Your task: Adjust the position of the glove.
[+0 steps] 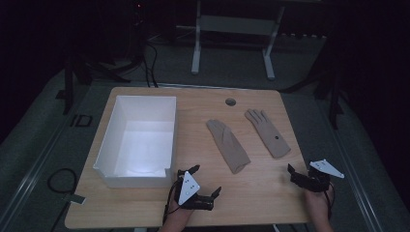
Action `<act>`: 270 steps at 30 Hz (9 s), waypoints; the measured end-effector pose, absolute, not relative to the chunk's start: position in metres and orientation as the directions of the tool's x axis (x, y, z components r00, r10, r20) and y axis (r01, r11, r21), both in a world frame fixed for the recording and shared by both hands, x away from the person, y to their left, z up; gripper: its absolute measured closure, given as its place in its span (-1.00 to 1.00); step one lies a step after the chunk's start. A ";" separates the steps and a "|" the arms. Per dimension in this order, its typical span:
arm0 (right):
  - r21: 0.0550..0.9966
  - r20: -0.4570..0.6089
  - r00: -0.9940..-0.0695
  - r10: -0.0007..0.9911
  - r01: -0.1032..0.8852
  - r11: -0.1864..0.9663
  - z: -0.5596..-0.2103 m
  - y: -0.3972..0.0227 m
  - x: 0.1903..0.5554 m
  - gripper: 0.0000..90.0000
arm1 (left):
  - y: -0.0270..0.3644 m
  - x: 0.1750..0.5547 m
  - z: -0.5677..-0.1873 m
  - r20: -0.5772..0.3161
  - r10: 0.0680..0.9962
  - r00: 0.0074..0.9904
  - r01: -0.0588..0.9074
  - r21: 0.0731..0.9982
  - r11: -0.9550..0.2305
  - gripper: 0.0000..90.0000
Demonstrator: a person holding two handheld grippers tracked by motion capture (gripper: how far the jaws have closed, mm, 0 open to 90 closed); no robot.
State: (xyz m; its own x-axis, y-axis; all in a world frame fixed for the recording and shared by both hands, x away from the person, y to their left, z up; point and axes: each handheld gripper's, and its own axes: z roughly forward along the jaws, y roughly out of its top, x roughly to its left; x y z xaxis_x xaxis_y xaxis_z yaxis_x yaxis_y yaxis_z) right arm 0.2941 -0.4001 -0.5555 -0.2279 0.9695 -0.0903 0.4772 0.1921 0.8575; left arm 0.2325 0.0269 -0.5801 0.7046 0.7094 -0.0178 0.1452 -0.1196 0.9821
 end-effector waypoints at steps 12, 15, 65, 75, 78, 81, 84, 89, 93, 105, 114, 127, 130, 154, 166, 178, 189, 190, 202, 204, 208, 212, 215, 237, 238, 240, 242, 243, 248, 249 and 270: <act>0.847 -0.081 -0.226 0.971 0.499 0.186 -0.545 -0.402 0.290 -0.75 | 0.027 0.233 -0.580 -0.018 0.709 0.705 0.146 0.982 -0.120 -1.00; 0.812 -0.045 -0.231 0.972 0.558 0.171 -0.536 -0.403 0.293 -0.71 | 0.027 0.233 -0.580 -0.017 0.707 0.707 0.145 0.982 -0.121 -1.00; 0.800 -0.018 -0.569 0.822 0.485 0.353 -0.476 -0.275 0.349 -0.25 | 0.026 0.232 -0.580 -0.019 0.695 0.719 0.144 0.982 -0.122 -1.00; 0.790 -0.039 -0.620 0.784 0.461 0.404 -0.486 -0.247 0.369 -0.11 | 0.026 0.232 -0.580 -0.019 0.689 0.725 0.144 0.982 -0.125 -1.00; 0.791 -0.041 -0.630 0.776 0.454 0.410 -0.489 -0.242 0.373 -0.11 | 0.026 0.232 -0.580 -0.017 0.689 0.725 0.142 0.982 -0.126 -1.00; 0.796 -0.012 -0.670 0.742 0.443 0.413 -0.493 -0.237 0.384 -0.06 | 0.026 0.232 -0.580 -0.016 0.685 0.729 0.141 0.982 -0.126 -1.00; 0.788 -0.021 -0.684 0.730 0.437 0.433 -0.496 -0.231 0.392 -0.02 | 0.026 0.232 -0.580 -0.017 0.684 0.730 0.141 0.982 -0.127 -1.00; 0.776 -0.011 -0.697 0.717 0.447 0.445 -0.499 -0.222 0.407 0.01 | 0.026 0.232 -0.580 -0.018 0.684 0.730 0.141 0.982 -0.125 -1.00; 0.761 -0.012 -0.699 0.715 0.457 0.460 -0.506 -0.216 0.416 0.01 | 0.026 0.232 -0.580 -0.012 0.682 0.731 0.137 0.982 -0.130 -1.00; 0.705 -0.021 -0.686 0.728 0.506 0.497 -0.538 -0.203 0.434 0.03 | 0.025 0.232 -0.580 -0.010 0.681 0.732 0.135 0.982 -0.132 -1.00; 0.686 -0.047 -0.681 0.731 0.510 0.519 -0.560 -0.206 0.432 0.21 | 0.025 0.232 -0.580 -0.012 0.682 0.731 0.138 0.982 -0.130 -1.00; 0.730 0.023 -0.591 0.807 0.561 0.390 -0.543 -0.202 0.421 0.78 | 0.025 0.232 -0.580 -0.014 0.683 0.730 0.140 0.982 -0.129 -1.00; 0.750 0.042 -0.556 0.830 0.566 0.341 -0.528 -0.203 0.416 0.78 | 0.025 0.232 -0.580 -0.013 0.683 0.730 0.139 0.982 -0.130 -1.00; 0.809 0.092 -0.360 0.928 0.570 0.141 -0.508 -0.202 0.365 0.78 | 0.025 0.232 -0.580 -0.014 0.685 0.729 0.141 0.981 -0.130 -1.00; 0.772 0.098 -0.344 0.934 0.618 0.147 -0.539 -0.196 0.375 0.77 | 0.025 0.232 -0.580 -0.015 0.684 0.729 0.141 0.982 -0.129 -1.00; 0.738 0.058 -0.363 0.930 0.643 0.205 -0.562 -0.194 0.380 0.53 | 0.026 0.232 -0.580 -0.015 0.684 0.730 0.141 0.982 -0.128 -1.00; 0.790 0.002 -0.422 0.907 0.557 0.257 -0.536 -0.202 0.374 0.21 | 0.025 0.232 -0.580 -0.018 0.681 0.732 0.142 0.982 -0.127 -1.00; 0.790 0.002 -0.422 0.907 0.557 0.257 -0.536 -0.202 0.374 0.21 | 0.025 0.232 -0.580 -0.018 0.681 0.732 0.142 0.982 -0.127 -1.00; 0.806 -0.005 -0.474 0.880 0.519 0.284 -0.512 -0.240 0.379 0.16 | 0.025 0.232 -0.580 -0.016 0.682 0.731 0.141 0.982 -0.128 -1.00; 0.814 -0.007 -0.469 0.883 0.510 0.278 -0.508 -0.250 0.381 0.16 | 0.026 0.232 -0.580 -0.021 0.683 0.730 0.145 0.982 -0.124 -1.00; 0.812 -0.020 -0.472 0.881 0.506 0.290 -0.505 -0.265 0.386 0.15 | 0.026 0.232 -0.580 -0.020 0.684 0.730 0.144 0.982 -0.125 -1.00; 0.804 -0.034 -0.487 0.873 0.505 0.313 -0.503 -0.280 0.394 0.15 | 0.026 0.233 -0.580 -0.023 0.684 0.729 0.147 0.982 -0.123 -1.00; 0.796 -0.050 -0.485 0.873 0.509 0.329 -0.504 -0.291 0.400 0.13 | 0.026 0.232 -0.580 -0.023 0.684 0.729 0.146 0.982 -0.123 -1.00; 0.753 -0.082 -0.469 0.879 0.549 0.363 -0.515 -0.337 0.449 0.09 | 0.027 0.232 -0.580 -0.027 0.687 0.726 0.148 0.982 -0.117 -1.00; 0.755 -0.084 -0.473 0.877 0.545 0.366 -0.514 -0.337 0.452 0.09 | 0.027 0.232 -0.580 -0.027 0.688 0.726 0.148 0.982 -0.117 -1.00; 0.752 -0.089 -0.473 0.877 0.545 0.370 -0.514 -0.336 0.454 0.09 | 0.027 0.232 -0.580 -0.028 0.688 0.725 0.148 0.982 -0.116 -1.00; 0.752 -0.091 -0.493 0.865 0.536 0.385 -0.512 -0.335 0.461 0.09 | 0.027 0.232 -0.580 -0.028 0.688 0.725 0.147 0.982 -0.115 -1.00; 0.750 -0.088 -0.496 0.864 0.537 0.385 -0.512 -0.334 0.464 0.09 | 0.027 0.232 -0.580 -0.029 0.688 0.725 0.147 0.983 -0.113 -1.00; 0.738 -0.084 -0.503 0.860 0.549 0.393 -0.517 -0.335 0.472 0.07 | 0.027 0.232 -0.580 -0.032 0.689 0.724 0.148 0.983 -0.110 -1.00; 0.737 -0.082 -0.500 0.862 0.552 0.390 -0.519 -0.335 0.473 0.06 | 0.027 0.232 -0.580 -0.033 0.689 0.724 0.148 0.983 -0.109 -1.00; 0.722 -0.012 -0.509 0.861 0.591 0.360 -0.554 -0.342 0.480 0.37 | 0.028 0.233 -0.580 -0.038 0.688 0.725 0.151 0.983 -0.105 -1.00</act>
